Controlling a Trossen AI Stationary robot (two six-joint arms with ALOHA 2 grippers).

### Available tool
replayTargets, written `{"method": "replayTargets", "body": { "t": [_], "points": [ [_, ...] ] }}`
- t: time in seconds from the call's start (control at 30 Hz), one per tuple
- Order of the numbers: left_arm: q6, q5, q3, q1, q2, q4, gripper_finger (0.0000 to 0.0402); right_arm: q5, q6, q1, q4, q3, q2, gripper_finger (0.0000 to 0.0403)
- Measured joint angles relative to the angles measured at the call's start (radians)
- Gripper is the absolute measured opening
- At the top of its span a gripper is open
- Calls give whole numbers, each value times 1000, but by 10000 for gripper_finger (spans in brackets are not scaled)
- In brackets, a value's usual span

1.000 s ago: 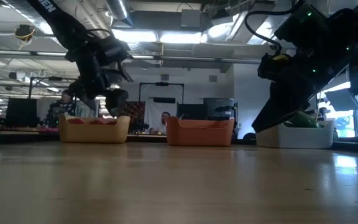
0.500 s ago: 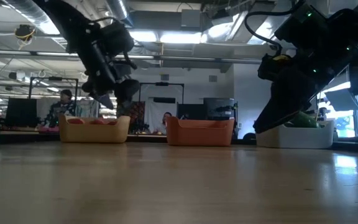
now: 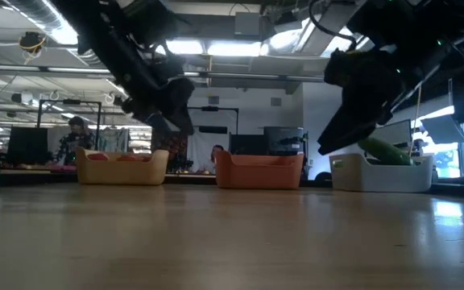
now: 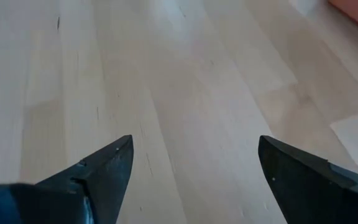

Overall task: Sort produce into baskets
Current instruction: Put the tomato into the yellow bin

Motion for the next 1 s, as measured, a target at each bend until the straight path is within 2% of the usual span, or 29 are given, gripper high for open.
{"method": "replayTargets", "body": {
  "t": [0.1,0.33,0.5,0.73,1.0],
  "points": [
    [47,9,10,-38,0,23,390,-2,0,0,-91,54,0,331],
    [102,29,60,-124,-1,28,390,-83,-8,2,-275,178,0,331],
    [105,28,68,-156,-1,27,390,-88,-21,45,-367,237,0,331],
    [105,28,68,-174,-1,24,390,-25,12,194,-583,342,-3,331],
    [82,28,68,-174,-1,25,390,-29,226,396,-815,412,-13,330]
  ]
}}
